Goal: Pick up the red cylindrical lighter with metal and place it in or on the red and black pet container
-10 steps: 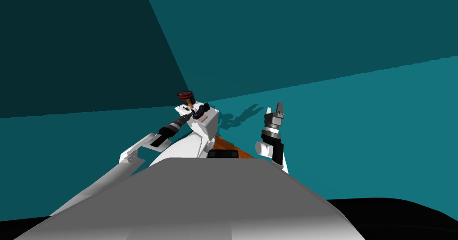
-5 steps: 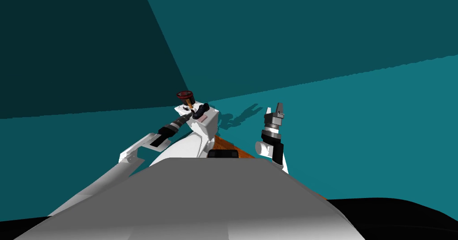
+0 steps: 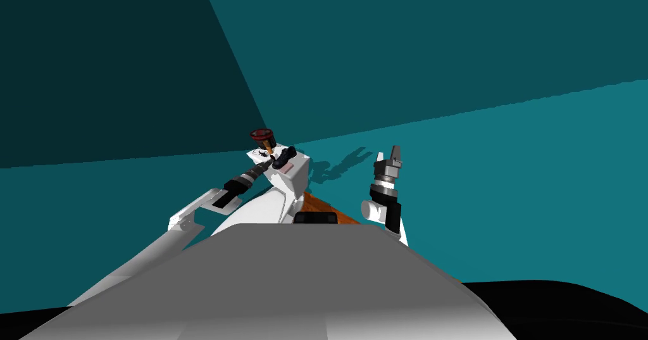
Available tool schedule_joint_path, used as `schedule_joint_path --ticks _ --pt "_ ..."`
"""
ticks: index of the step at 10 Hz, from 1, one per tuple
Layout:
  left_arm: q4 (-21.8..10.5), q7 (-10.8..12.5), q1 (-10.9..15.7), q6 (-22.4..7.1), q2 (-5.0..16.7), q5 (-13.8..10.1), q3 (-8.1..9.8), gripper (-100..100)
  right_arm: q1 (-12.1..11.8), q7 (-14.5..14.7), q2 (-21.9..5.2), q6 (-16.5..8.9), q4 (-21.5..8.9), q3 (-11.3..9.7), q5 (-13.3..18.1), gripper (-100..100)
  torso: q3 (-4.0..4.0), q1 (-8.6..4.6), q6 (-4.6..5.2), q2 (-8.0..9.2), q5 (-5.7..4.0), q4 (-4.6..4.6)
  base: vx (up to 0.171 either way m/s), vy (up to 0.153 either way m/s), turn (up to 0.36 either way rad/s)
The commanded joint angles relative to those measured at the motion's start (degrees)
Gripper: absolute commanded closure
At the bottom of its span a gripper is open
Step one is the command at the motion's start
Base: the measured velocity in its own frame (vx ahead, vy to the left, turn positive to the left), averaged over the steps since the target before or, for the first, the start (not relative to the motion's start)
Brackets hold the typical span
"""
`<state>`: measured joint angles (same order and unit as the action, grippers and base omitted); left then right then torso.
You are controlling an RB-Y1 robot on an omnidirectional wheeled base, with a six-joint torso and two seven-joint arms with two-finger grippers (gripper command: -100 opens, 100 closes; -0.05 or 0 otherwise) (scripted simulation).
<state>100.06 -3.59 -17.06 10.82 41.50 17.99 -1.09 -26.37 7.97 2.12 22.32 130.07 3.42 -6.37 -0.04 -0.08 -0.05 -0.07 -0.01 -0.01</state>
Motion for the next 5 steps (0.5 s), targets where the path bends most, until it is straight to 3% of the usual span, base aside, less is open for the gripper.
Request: schedule_joint_path --ticks 1,4,5 --pt "0.0 0.0 0.0 0.0 0.0 0.0 0.0 -100 0.0 0.0 0.0 0.0 0.0 0.0 0.0 0 0.0 0.0 0.0 0.0 0.0 0.0 0.046 -0.014 -0.052" --pt "0.0 0.0 0.01 0.0 0.0 0.0 0.0 -100 0.01 0.0 0.0 0.0 0.0 0.0 0.0 0 0.04 0.08 0.01 0.07 0.01 0.01 -0.003 0.005 -0.02" --pt "0.0 0.0 0.01 0.0 0.0 0.0 0.0 0 0.0 0.0 0.0 0.0 0.0 0.0 0.0 0 0.05 0.07 0.0 0.08 0.02 0.02 0.0 0.0 0.0"
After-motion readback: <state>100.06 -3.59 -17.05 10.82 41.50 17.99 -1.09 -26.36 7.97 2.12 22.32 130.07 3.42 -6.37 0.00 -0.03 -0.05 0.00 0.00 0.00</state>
